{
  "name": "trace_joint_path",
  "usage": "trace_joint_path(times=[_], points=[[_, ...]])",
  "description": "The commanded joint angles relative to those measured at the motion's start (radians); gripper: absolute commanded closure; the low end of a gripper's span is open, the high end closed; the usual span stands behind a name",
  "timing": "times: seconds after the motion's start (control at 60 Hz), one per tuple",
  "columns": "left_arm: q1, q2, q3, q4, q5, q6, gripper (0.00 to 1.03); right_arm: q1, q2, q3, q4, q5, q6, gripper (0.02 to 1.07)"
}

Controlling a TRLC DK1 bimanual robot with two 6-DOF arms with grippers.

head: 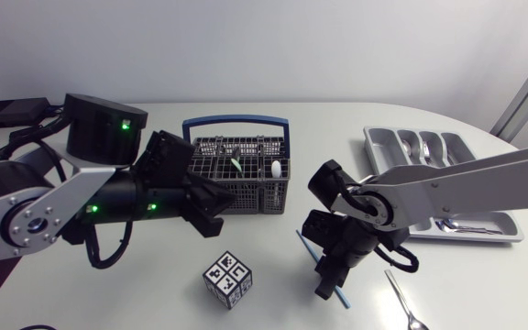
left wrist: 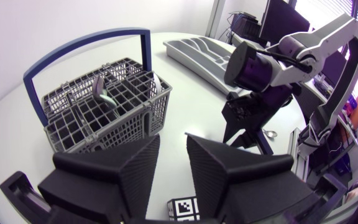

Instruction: Transfer all utensils from the basket to the drawer tray.

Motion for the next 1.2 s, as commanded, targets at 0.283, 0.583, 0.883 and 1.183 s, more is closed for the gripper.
trace_joint_path(times=[0.283, 0.583, 0.883, 1.183], points=[[0.004, -0.084, -0.109, -0.038, -0.004, 0.046, 0.70, -0.043, 0.019, -0.021, -0.021, -0.007, -0.021, 1.01], [0.006, -0.112, -0.144, -0.064, -0.004, 0.064, 0.70, -0.175, -0.180, 0.016, -0.155, -0.076, -0.096, 1.01], [0.006, -0.132, -0.173, -0.060, -0.004, 0.066, 0.70, -0.504, -0.200, 0.179, -0.198, -0.178, -0.098, 1.01], [0.011, -0.156, -0.184, -0.077, -0.006, 0.083, 0.70, -0.740, -0.004, 0.320, -0.126, -0.184, 0.030, 1.01]])
